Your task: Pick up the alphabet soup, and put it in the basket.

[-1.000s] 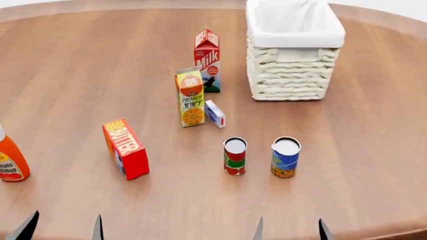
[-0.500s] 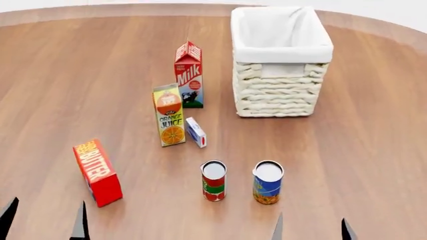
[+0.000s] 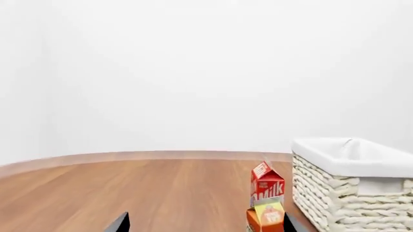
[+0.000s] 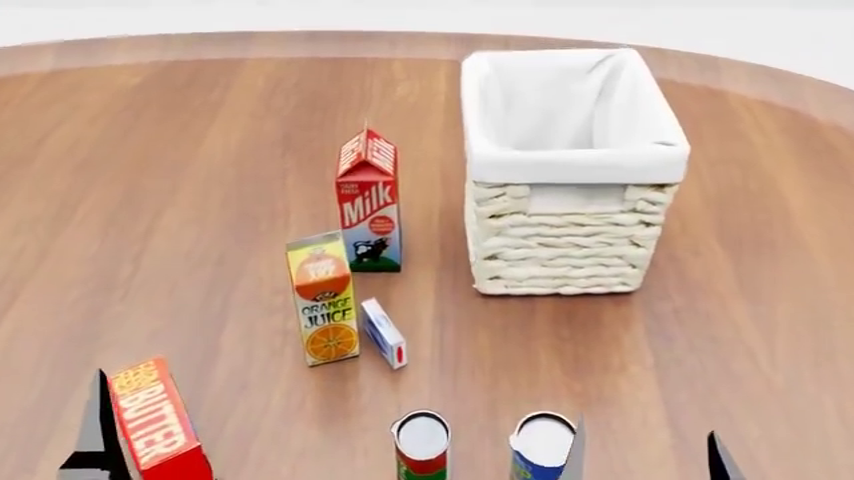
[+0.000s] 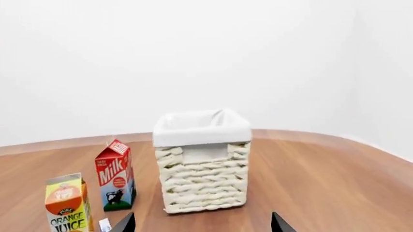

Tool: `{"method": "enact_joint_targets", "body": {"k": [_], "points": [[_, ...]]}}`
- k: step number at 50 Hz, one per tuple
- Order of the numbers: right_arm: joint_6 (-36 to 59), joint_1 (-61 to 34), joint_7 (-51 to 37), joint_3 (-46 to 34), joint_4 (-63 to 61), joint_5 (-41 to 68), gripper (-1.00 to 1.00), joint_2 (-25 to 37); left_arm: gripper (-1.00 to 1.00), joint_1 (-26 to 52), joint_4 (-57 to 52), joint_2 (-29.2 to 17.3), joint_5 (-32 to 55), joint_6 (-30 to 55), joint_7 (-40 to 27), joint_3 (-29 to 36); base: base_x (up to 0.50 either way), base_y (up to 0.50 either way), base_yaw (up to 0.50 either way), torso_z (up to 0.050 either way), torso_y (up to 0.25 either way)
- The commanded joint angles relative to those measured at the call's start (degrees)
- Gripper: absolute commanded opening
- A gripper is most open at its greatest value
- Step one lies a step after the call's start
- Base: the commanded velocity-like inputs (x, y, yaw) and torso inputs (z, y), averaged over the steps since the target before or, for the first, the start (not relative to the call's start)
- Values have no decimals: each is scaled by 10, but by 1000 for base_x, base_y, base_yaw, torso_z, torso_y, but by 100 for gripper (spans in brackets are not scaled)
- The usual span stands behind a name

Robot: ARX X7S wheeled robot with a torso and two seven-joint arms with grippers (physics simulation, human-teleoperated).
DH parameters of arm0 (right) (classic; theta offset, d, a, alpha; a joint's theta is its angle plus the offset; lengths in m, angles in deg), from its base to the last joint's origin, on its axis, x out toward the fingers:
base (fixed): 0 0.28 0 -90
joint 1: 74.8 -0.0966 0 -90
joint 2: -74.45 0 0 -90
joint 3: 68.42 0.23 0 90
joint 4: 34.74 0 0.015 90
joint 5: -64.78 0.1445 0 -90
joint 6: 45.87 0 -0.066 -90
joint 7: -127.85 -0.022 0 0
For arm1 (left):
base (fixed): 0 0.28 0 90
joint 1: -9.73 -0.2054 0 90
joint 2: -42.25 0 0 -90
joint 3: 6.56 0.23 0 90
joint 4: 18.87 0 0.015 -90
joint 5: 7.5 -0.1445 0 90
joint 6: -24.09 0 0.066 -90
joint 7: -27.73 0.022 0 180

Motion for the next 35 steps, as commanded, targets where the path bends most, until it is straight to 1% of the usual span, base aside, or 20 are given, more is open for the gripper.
{"method": "enact_joint_targets", "body": {"k": [1,11,14,19,22,29,35], "points": [[3,0,-11,-14,-4,-16,100,8,100,-8,-19,-7,17,-3,-3,-8,500,0,0,0,0],[-4,-1,-14,-17,2,-17,100,12,100,-11,-23,-12,16,-4,-10,-7,500,0,0,0,0],[-1,0,-15,-19,0,-16,100,15,100,-12,-25,-15,45,4,6,-5,500,0,0,0,0],[-4,-1,-18,-16,3,-10,100,14,100,-17,-32,-18,39,1,2,-1,500,0,0,0,3],[-10,0,-17,-21,6,-11,100,14,100,-21,-41,-20,52,2,4,-8,0,0,0,0,0],[-13,3,-18,-23,8,-9,100,16,100,-22,-33,-20,23,-11,-15,-6,0,0,0,0,0],[-13,3,-17,-19,7,0,100,21,100,-24,-42,-20,26,-12,-29,-19,4,0,0,0,0]]}}
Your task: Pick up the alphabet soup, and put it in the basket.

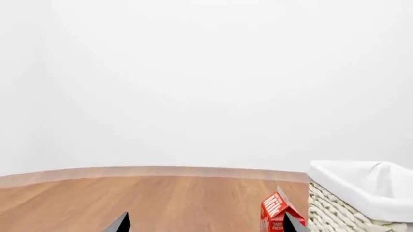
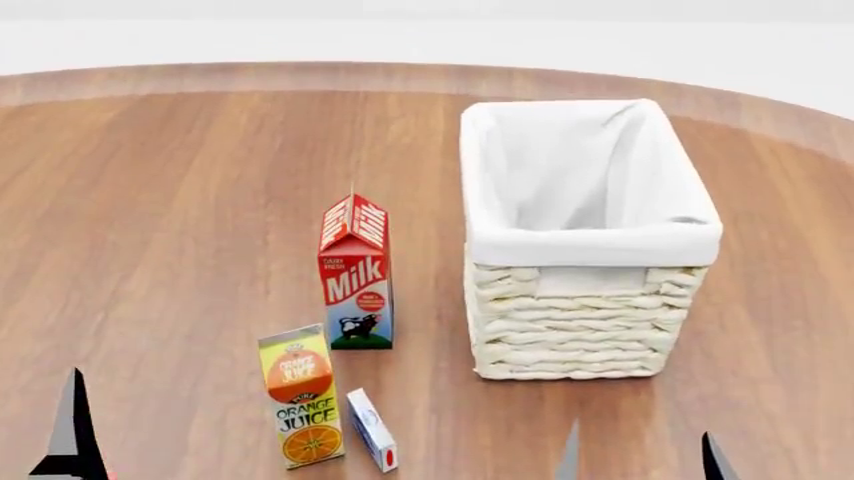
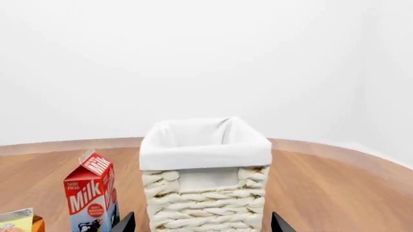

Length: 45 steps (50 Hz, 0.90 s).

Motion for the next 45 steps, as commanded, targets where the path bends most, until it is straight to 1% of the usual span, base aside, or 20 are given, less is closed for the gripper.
{"method": "enact_joint_targets", "body": {"k": [1,10,21,22,24,26,27,30,31,33,36,43,45], "points": [[-9,2,1,1,4,10,100,5,100,-3,-5,-1,-5,-7,-17,-7,94,0,0,0,0],[5,-6,-1,-7,6,9,100,11,100,2,-5,-3,-7,-5,-18,7,450,0,0,0,0],[7,-5,-4,-7,-1,26,100,12,100,7,-5,-6,1,-2,-23,3,10,0,0,0,0],[42,6,6,-1,-25,72,100,15,100,5,-13,-9,6,4,-23,-1,0,0,0,0,0],[67,24,3,12,-40,105,100,17,100,-1,-24,-15,11,6,-22,-6,0,0,0,0,0],[109,42,-12,20,-66,123,100,28,100,-5,-30,-15,22,8,-23,-13,0,0,0,0,0],[140,63,-32,30,-100,131,100,35,100,-7,-25,-15,20,6,-22,-11,0,0,0,0,0],[154,99,-45,41,-138,136,100,44,100,-21,-41,-14,20,9,-26,-8,0,0,0,0,0],[181,110,-57,47,-153,145,100,50,100,-30,-56,-17,21,5,-22,-5,0,0,0,0,0],[209,117,-60,57,-168,167,100,62,100,-47,-86,-21,22,8,-24,-2,0,0,0,0,0],[260,117,-78,66,-189,171,100,90,100,-54,-105,-23,12,-1,-26,1,0,0,0,0,0],[333,109,-75,99,-231,241,100,130,100,-32,-87,-10,25,-3,-42,-10,0,0,0,0,0],[341,115,-81,100,-246,235,100,141,100,-26,-78,-7,20,-7,-45,-6,0,0,0,0,0]]}}
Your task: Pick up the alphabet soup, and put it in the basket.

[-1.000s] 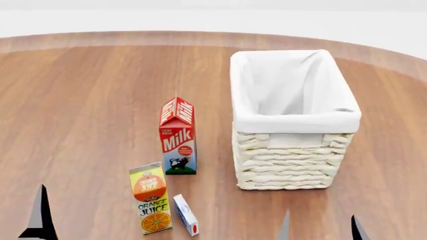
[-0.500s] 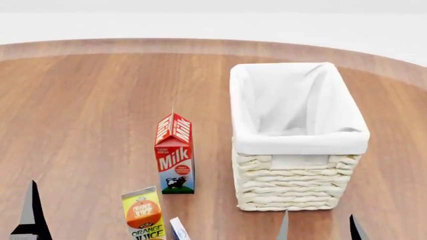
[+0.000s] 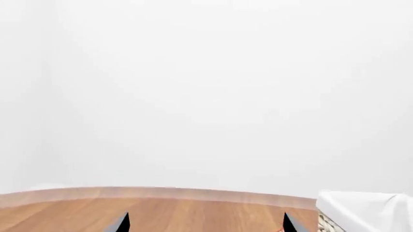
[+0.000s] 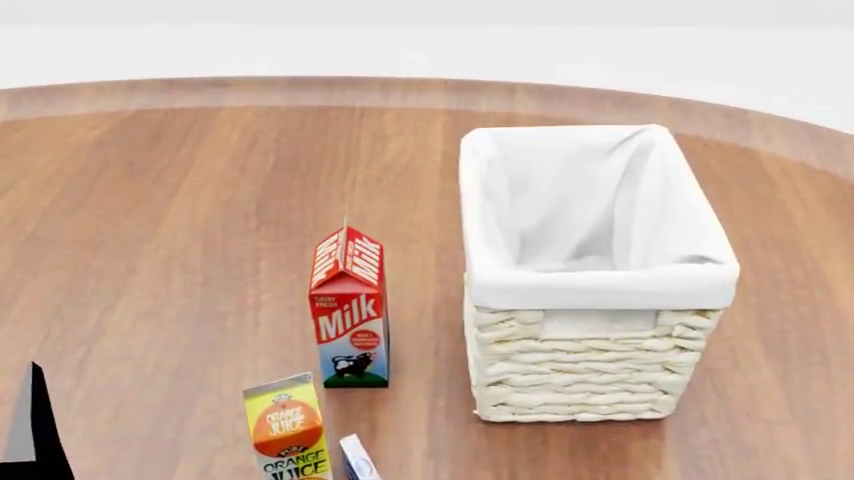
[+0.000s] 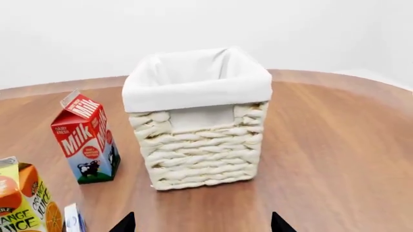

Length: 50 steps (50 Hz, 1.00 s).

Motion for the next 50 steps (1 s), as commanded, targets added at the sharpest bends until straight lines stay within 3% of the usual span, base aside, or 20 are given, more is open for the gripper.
{"method": "enact_joint_targets", "body": {"k": [1,14,34,35,50], "points": [[108,26,-23,34,-84,60,100,60,100,9,3,8,-1,-9,-15,0,0,0,0,0,0],[146,90,-31,70,-146,122,100,76,100,13,36,9,6,-21,-25,-10,0,0,0,0,0],[148,99,-41,-6,-117,62,100,89,100,-1,14,-3,52,-17,-29,-36,0,0,0,0,0],[176,72,-32,-50,-89,52,100,99,100,-2,-2,-3,62,-9,-35,-41,0,0,0,0,0],[178,66,-31,-70,-78,47,100,104,100,-4,-2,-7,67,-13,-40,-42,0,0,0,0,0]]}}
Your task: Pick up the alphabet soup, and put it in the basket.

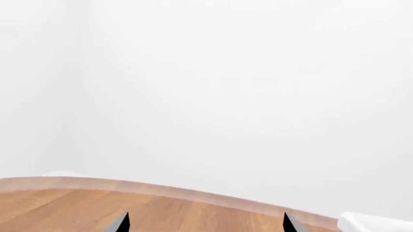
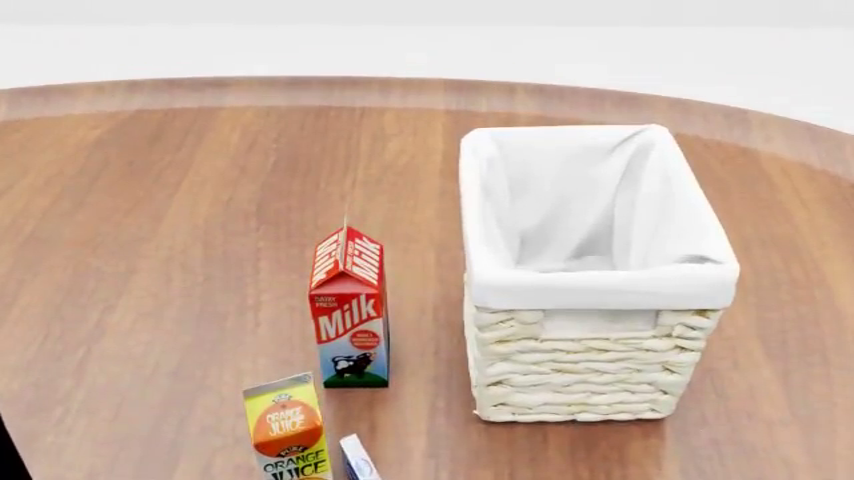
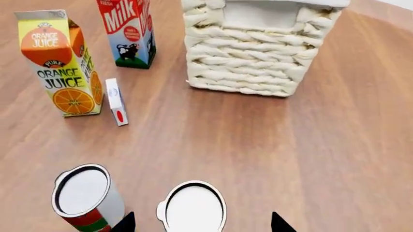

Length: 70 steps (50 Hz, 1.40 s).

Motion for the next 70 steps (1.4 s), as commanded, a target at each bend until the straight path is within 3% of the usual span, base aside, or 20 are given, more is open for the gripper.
{"method": "enact_joint_targets", "body": {"k": [1,29,70], "points": [[9,-11,3,-27,16,-8,100,7,100,-3,-6,-4,8,-1,-5,-3,0,0,0,0,0],[40,-90,4,-41,71,15,100,-1,100,-6,1,-9,10,-12,-10,6,0,0,0,0,0],[23,-126,30,-83,157,4,100,-10,100,-10,-5,-21,16,-13,-21,17,0,0,0,0,0]]}}
